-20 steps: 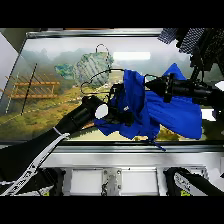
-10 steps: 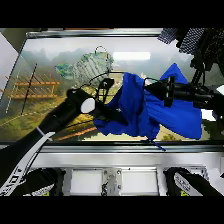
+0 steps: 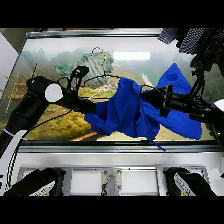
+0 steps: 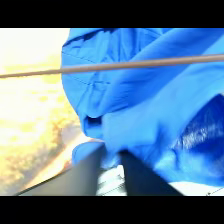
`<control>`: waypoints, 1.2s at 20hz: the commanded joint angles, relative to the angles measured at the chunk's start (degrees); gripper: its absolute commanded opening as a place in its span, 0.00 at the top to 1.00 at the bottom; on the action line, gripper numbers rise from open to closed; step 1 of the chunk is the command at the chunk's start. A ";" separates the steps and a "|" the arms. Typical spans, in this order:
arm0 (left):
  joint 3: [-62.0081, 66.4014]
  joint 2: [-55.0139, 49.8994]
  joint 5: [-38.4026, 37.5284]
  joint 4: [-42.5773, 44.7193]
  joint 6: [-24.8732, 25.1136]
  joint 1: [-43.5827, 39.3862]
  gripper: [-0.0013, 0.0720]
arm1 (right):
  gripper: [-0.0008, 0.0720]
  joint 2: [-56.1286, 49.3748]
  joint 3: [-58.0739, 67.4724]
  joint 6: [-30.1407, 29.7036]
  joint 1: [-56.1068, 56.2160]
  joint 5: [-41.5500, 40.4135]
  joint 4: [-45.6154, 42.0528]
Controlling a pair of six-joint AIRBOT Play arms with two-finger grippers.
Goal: Fold the clothes and pants, and hang the long-sleeved shirts on hangers.
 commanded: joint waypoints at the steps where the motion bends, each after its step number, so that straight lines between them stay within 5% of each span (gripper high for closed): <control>1: -0.02 -0.02 -0.17 0.02 -1.18 1.33 0.29 | 0.98 0.52 -0.37 0.00 2.01 -4.31 0.48; 13: -10.64 3.50 6.38 4.59 -15.34 -6.71 0.30 | 0.98 0.55 -0.37 0.02 1.95 -4.28 0.50; 17: -18.18 5.11 18.08 -6.71 -14.86 -6.67 0.30 | 0.98 0.52 -0.37 0.02 1.95 -4.33 0.50; 21: -22.97 8.74 19.52 -7.37 -14.88 -6.16 0.31 | 0.98 0.52 -0.37 0.02 1.95 -4.33 0.48; 22: -24.11 9.57 18.75 -7.37 -14.86 -5.49 0.40 | 0.98 0.55 -0.37 0.02 1.95 -4.33 0.48; 23: -25.40 10.69 18.29 -7.32 -14.47 -4.35 0.81 | 0.98 0.59 -0.33 0.04 1.90 -4.33 0.52; 24: -26.51 12.15 18.05 -7.30 -13.68 -2.73 0.97 | 0.98 0.83 -0.28 0.07 1.88 -4.33 0.55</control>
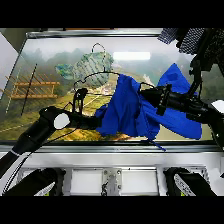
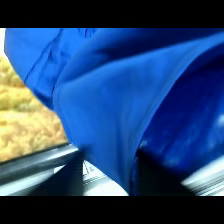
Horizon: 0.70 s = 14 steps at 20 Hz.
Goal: Fold the clothes and pants, and hang the long-sleeved shirts on hangers.
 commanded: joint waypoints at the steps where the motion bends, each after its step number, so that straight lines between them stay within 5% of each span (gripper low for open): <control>1: -3.80 4.15 -0.26 -0.81 1.16 4.35 0.97 | 0.98 0.61 0.13 0.74 -0.02 0.00 0.07; 7: 1.07 5.70 -5.97 -2.86 8.90 21.35 0.97 | 0.98 3.67 0.72 4.50 0.00 5.22 0.94; 14: 11.58 -4.61 -14.78 -2.73 15.72 29.00 0.97 | 0.98 6.47 0.70 6.38 0.00 9.14 0.90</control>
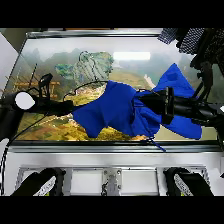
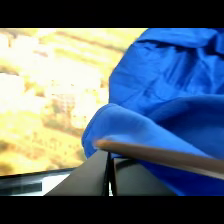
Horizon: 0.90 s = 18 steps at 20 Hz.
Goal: Fold the clothes and pants, and hang the long-sleeved shirts on hangers.
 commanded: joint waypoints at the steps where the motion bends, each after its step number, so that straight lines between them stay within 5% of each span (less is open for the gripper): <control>1: 4.22 -4.09 -3.89 -0.13 3.26 3.04 0.97 | 0.98 1.25 0.04 1.27 -0.02 1.73 0.11; 12: 6.12 -5.62 -3.78 0.39 5.16 3.02 0.97 | 0.98 1.92 0.04 1.90 -0.02 4.07 0.15; 18: 6.19 -3.43 -3.45 0.44 5.29 3.02 0.97 | 0.98 1.95 -1.77 1.84 -0.02 2.14 -6.86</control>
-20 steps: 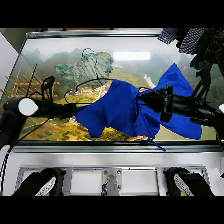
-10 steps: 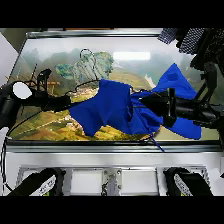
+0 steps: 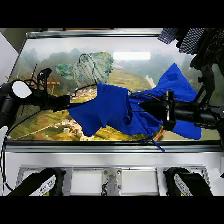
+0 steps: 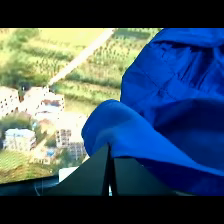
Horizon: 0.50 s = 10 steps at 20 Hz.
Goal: Fold the clothes and pants, and hang the long-sleeved shirts on hangers.
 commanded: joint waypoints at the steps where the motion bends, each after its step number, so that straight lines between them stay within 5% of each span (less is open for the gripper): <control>1: 0.07 2.49 0.52 0.63 0.11 0.04 0.97 | 0.98 0.04 -2.45 -0.28 0.00 -2.82 -2.97; 10: 0.72 12.37 -2.08 1.44 -1.44 -3.65 0.97 | 0.98 -0.02 -8.00 -9.38 0.07 -9.07 7.39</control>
